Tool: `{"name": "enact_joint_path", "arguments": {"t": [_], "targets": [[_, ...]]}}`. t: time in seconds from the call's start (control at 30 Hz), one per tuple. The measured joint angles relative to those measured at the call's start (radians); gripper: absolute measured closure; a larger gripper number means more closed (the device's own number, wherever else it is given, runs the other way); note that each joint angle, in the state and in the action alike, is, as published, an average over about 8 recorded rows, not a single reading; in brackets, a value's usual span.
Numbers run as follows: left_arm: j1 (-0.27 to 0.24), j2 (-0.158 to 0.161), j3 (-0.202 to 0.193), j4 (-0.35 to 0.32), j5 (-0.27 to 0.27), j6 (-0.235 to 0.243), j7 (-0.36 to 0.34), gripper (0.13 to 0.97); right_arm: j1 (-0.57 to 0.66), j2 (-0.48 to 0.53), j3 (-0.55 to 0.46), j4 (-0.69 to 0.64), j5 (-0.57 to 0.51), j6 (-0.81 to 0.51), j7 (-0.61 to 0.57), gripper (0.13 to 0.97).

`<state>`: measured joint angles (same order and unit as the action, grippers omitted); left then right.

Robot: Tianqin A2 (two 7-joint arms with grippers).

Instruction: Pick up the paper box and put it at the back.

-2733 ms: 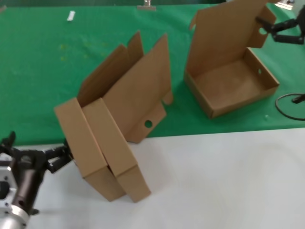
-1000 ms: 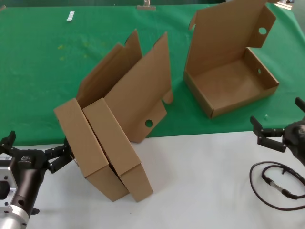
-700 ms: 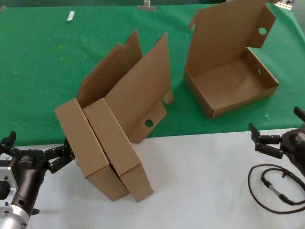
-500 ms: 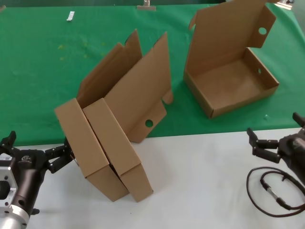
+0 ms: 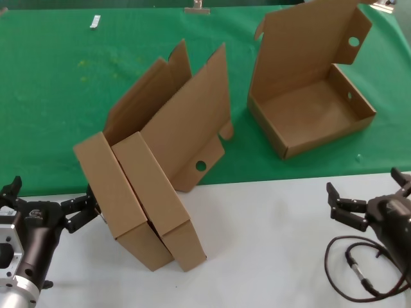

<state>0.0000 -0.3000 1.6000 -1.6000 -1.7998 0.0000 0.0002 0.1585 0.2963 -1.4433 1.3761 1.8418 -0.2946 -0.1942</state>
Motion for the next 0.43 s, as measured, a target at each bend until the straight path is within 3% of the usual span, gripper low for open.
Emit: {"name": "enact_joint_path", "arguments": {"t": [0.43], "targets": [[0.000,0.000,0.000,0.000,0.000,0.000,0.000,0.132,-0.104,0.002,-0.102,0.146,-0.027,0.193,0.127,0.129]]}}
